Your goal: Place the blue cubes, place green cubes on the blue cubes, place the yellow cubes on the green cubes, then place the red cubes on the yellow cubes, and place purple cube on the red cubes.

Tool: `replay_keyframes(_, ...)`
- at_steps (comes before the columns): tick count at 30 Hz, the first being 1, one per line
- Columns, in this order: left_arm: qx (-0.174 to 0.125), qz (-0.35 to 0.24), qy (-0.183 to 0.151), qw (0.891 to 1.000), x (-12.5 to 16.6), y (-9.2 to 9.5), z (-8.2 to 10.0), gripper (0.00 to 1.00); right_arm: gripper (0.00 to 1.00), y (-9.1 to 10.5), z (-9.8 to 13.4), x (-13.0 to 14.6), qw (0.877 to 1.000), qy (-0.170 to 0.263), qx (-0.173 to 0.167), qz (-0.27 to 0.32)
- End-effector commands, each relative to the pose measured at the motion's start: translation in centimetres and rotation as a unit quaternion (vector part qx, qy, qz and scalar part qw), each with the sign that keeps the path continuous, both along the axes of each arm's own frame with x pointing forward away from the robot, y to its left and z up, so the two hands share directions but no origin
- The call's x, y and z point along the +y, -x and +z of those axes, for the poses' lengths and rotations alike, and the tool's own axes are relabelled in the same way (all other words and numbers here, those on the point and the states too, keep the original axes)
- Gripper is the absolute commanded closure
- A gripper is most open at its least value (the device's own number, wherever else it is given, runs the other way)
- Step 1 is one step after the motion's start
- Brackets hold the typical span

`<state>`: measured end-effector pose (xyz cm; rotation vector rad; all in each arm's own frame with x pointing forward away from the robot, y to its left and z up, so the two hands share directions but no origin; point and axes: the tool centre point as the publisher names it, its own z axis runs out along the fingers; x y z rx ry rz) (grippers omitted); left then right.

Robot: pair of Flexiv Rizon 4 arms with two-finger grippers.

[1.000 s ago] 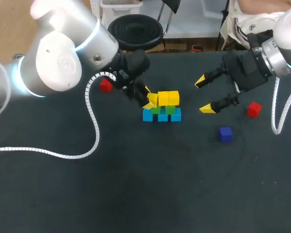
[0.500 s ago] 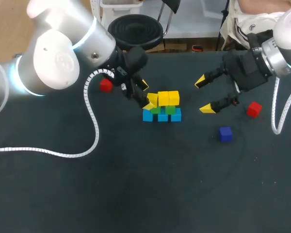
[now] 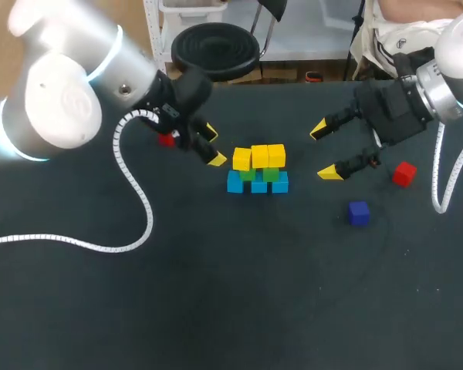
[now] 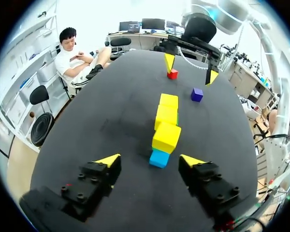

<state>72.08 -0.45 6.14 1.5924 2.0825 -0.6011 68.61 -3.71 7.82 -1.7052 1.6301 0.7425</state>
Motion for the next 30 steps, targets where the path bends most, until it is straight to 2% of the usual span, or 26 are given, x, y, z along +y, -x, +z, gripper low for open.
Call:
replay_keyframes(1,-0.004,0.002,0.001,1.000,0.0,0.6,-0.4,1.00,0.00,0.1,0.0,0.0,1.000,-0.001,-0.001,0.000)
replay_keyframes(14,-0.003,-0.007,-0.009,1.000,-1.0,1.7,-0.6,1.00,0.00,0.1,0.0,0.0,1.000,-0.001,-0.001,0.000)
replay_keyframes(22,0.006,-0.004,-0.015,1.000,-0.6,2.9,-0.9,1.00,0.00,0.1,0.0,0.0,1.000,-0.001,-0.001,0.000)
replay_keyframes(30,0.010,-0.005,-0.014,1.000,-0.7,4.3,-0.1,1.00,0.00,0.1,0.0,0.0,1.000,-0.001,-0.001,0.000)
